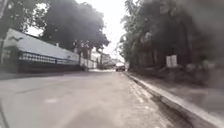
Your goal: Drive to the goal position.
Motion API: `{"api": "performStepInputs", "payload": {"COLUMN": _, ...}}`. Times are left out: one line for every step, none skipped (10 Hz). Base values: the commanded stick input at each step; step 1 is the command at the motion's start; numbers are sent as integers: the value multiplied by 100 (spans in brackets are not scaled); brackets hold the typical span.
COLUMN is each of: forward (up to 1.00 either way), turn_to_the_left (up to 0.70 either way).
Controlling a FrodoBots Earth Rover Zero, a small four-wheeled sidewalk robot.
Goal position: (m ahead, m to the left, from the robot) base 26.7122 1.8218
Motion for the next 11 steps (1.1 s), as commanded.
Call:
{"api": "performStepInputs", "payload": {"forward": 70, "turn_to_the_left": 0}}
{"api": "performStepInputs", "payload": {"forward": 70, "turn_to_the_left": 0}}
{"api": "performStepInputs", "payload": {"forward": 70, "turn_to_the_left": -18}}
{"api": "performStepInputs", "payload": {"forward": 70, "turn_to_the_left": -33}}
{"api": "performStepInputs", "payload": {"forward": 70, "turn_to_the_left": -33}}
{"api": "performStepInputs", "payload": {"forward": 70, "turn_to_the_left": -33}}
{"api": "performStepInputs", "payload": {"forward": 70, "turn_to_the_left": -34}}
{"api": "performStepInputs", "payload": {"forward": 70, "turn_to_the_left": -33}}
{"api": "performStepInputs", "payload": {"forward": 70, "turn_to_the_left": -33}}
{"api": "performStepInputs", "payload": {"forward": 70, "turn_to_the_left": -32}}
{"api": "performStepInputs", "payload": {"forward": 70, "turn_to_the_left": -32}}
